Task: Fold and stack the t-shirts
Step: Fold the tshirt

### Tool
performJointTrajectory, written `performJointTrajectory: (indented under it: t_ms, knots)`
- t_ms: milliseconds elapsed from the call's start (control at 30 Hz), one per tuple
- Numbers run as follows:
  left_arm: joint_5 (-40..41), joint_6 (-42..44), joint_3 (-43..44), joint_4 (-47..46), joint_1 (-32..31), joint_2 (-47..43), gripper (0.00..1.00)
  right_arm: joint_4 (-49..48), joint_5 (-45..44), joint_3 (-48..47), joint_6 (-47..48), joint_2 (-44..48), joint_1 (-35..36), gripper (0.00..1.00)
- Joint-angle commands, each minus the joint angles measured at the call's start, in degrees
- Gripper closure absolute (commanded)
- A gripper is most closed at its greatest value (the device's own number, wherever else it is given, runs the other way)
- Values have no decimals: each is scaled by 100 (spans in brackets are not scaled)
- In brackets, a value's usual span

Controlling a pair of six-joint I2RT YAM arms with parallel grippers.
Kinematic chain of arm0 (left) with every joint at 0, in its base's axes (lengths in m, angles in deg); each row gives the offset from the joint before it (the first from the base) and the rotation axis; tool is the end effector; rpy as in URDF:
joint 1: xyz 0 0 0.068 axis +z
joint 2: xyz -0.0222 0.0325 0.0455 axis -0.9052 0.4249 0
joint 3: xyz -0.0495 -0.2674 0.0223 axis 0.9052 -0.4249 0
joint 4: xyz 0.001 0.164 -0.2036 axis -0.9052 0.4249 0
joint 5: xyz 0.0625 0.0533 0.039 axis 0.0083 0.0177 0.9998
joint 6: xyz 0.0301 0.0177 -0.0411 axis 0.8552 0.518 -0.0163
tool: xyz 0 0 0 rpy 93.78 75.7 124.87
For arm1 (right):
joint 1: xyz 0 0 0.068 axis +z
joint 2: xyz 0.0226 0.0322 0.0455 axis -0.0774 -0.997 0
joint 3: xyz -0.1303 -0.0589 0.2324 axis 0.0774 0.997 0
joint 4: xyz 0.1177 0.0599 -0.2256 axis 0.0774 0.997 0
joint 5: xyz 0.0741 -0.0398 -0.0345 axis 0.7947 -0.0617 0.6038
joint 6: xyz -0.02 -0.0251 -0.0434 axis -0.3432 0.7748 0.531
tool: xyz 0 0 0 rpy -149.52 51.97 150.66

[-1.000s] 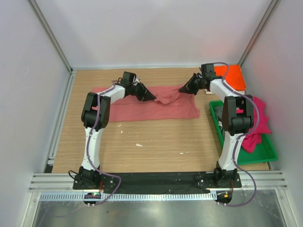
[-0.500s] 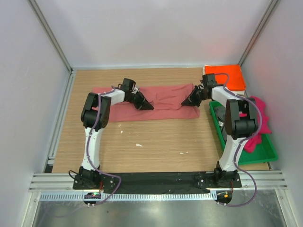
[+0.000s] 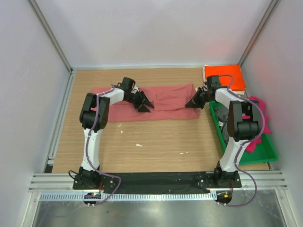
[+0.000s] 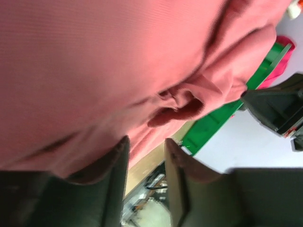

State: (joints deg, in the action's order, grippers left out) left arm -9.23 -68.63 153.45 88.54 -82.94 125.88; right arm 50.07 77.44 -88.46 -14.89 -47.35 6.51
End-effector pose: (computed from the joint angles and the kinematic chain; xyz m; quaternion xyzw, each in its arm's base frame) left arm 0.4347 -0.1675 0.1135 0.1926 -0.8870 0.4189 0.0263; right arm 0.3880 0.0314 0.1747 0.2296 0.9121 0.3102 0.1381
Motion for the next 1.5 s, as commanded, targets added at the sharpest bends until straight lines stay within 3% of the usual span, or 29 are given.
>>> performJointTrajectory:
  t_ms: [0,33,167,433,733,833,900,933,967,1033,1300,1333,1367,1467]
  knots:
    - [199,293,63,88,-2,-503,53,-102,58,-180,133,100,-4,99]
    - [244,372,10,-78,-28,-599,47,-145,58,-189,115,82,-4,99]
    - [288,548,167,-299,-125,-434,42,-181,76,-198,106,38,-4,99]
    - [314,469,818,-229,-309,85,48,-154,146,-347,115,-15,-13,99]
    - [420,548,967,-27,-336,200,52,-216,260,-347,54,-103,-13,99]
    - [411,557,994,-36,-345,191,56,-225,269,-347,45,-120,-13,99]
    - [394,548,1011,-27,-345,209,65,-225,278,-356,62,-129,-13,99]
    - [385,548,1020,-27,-345,217,71,-233,287,-347,54,-120,-13,99]
    - [385,540,1046,-9,-345,235,87,-207,287,-373,71,-120,-13,99]
    - [385,540,1090,52,-345,209,100,-199,278,-391,71,-120,-13,99]
    - [640,943,994,588,-362,-239,98,-67,260,-532,106,-41,-22,99]
    - [709,1005,924,675,-380,-283,90,-75,278,-532,98,-50,-22,99]
    - [788,1040,863,676,-389,-310,71,-93,278,-497,98,-41,-22,99]
    - [763,1058,862,632,-424,-257,61,-154,287,-427,71,-50,-22,99]
